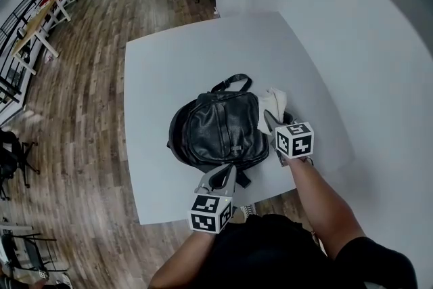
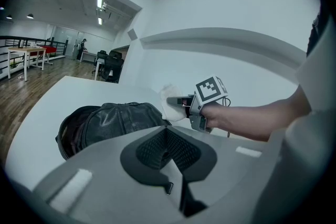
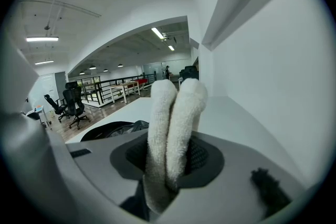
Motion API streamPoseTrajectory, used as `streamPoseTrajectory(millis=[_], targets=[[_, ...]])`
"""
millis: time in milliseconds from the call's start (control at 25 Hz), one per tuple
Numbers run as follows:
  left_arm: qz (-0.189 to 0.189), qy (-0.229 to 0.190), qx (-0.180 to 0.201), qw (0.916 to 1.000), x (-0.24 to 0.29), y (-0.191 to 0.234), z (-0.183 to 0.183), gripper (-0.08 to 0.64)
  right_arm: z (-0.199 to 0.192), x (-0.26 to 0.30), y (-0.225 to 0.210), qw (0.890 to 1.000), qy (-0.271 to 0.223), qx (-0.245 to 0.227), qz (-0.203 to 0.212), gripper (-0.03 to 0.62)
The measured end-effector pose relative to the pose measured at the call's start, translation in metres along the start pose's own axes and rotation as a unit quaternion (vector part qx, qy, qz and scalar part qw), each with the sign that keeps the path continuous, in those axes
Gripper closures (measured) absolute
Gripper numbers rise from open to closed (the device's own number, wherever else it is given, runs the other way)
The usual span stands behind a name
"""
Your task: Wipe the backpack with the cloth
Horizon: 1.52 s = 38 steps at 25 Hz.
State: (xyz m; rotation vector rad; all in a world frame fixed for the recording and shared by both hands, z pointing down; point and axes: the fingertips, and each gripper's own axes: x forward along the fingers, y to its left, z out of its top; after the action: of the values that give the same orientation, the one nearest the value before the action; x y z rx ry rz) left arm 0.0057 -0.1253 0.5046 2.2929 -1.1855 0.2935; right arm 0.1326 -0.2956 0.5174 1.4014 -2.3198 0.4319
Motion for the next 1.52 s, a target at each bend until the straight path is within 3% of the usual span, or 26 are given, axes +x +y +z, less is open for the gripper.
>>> streamPoseTrajectory(millis=[440, 920, 1160, 1520], targets=[[0.002, -0.002, 0.002, 1.0000, -0.016, 0.006, -0.003, 0.552, 0.008, -0.014, -0.008, 1.000, -0.007, -0.014, -0.026, 0.465], [-0.002, -0.008, 0.011, 0.9999, -0.041, 0.021, -0.001, 0.552, 0.021, -0.030, 0.013, 0.999, -0.028, -0.014, -0.039, 0.465], [0.007, -0.007, 0.013, 0.9999, -0.062, 0.040, 0.001, 0.552, 0.027, -0.037, 0.055, 0.998, -0.053, 0.026, 0.000, 0.465], [0.032, -0.009, -0.044, 0.9985, -0.095, 0.080, -0.006, 0.552, 0.004, -0.005, 0.171, 0.993, -0.027, 0.030, 0.109, 0.465]])
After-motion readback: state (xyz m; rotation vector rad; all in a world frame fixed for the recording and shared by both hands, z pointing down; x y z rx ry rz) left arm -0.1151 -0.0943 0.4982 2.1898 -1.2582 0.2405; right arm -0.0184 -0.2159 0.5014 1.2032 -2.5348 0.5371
